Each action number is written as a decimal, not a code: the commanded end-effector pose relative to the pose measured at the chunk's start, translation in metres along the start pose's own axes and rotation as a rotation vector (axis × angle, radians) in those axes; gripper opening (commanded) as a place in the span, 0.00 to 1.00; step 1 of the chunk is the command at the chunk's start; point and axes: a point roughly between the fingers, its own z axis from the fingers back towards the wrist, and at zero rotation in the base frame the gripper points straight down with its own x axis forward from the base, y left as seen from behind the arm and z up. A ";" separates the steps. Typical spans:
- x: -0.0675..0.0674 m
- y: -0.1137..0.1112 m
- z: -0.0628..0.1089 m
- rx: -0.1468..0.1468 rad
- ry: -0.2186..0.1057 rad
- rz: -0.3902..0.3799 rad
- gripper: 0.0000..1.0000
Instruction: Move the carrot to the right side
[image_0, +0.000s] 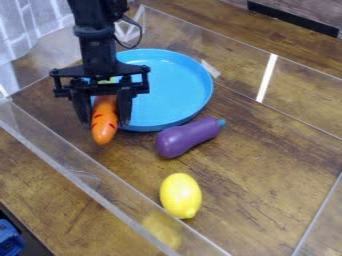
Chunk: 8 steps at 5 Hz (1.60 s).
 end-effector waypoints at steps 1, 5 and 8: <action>0.007 -0.004 0.008 0.006 -0.036 -0.013 0.00; 0.004 -0.016 0.022 0.045 -0.041 -0.149 0.00; -0.010 -0.049 0.069 0.059 -0.123 -0.425 0.00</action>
